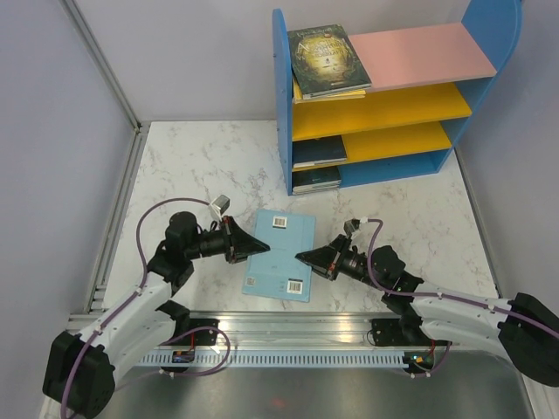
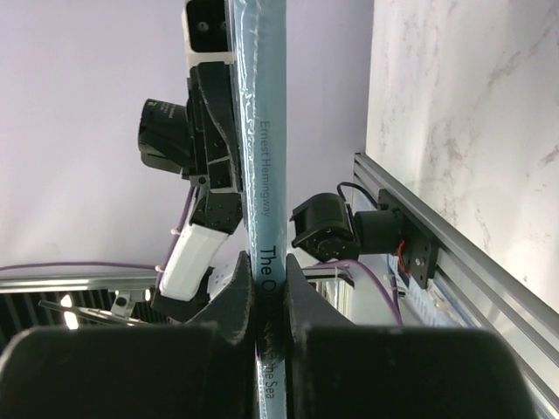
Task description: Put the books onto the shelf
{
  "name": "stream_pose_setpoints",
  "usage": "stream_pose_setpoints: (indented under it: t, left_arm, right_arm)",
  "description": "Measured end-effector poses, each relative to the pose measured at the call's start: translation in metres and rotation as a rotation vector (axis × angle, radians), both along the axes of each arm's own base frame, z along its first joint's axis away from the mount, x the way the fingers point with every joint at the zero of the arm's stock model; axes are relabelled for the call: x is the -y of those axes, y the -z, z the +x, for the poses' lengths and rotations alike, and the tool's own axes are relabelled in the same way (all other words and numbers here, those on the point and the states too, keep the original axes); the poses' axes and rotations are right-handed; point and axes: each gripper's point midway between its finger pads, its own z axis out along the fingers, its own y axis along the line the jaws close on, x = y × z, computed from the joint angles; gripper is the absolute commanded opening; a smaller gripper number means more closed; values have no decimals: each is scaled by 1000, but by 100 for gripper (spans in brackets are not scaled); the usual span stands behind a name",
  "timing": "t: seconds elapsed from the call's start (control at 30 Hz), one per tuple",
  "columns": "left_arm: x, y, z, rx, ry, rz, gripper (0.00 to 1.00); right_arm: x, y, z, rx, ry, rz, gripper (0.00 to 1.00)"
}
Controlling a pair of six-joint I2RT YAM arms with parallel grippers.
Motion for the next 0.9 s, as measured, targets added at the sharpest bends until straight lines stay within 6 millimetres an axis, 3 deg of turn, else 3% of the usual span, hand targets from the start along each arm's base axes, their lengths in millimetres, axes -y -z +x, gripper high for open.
stream_pose_setpoints:
  t: [0.07,0.1,0.13,0.23,0.43,0.7,0.87,0.9]
  left_arm:
    - [0,-7,-1,16,-2,-16,2]
    - [-1,-10,-1,24,-3,-20,2]
    - [-1,-11,-2,28,-6,-21,2]
    - [-4,-11,-6,33,-15,-9,2]
    - [-11,2,3,-28,-97,41,2]
    - [-17,-2,24,-34,-210,78,2]
    - [-18,1,31,-52,-244,91,2]
    - [-18,1,32,-56,-252,89,2]
  right_arm:
    - [0,-1,0,0,-1,8,4]
    - [0,-3,0,3,-1,13,18]
    - [1,-4,-1,3,-1,17,61]
    - [3,-6,-3,0,-2,20,96]
    - [6,-10,-14,9,1,12,98]
    - [-9,-1,-36,-13,-37,-31,98]
    - [-24,-6,-25,-17,5,-53,83]
    - [-25,-7,-22,-14,19,-55,72]
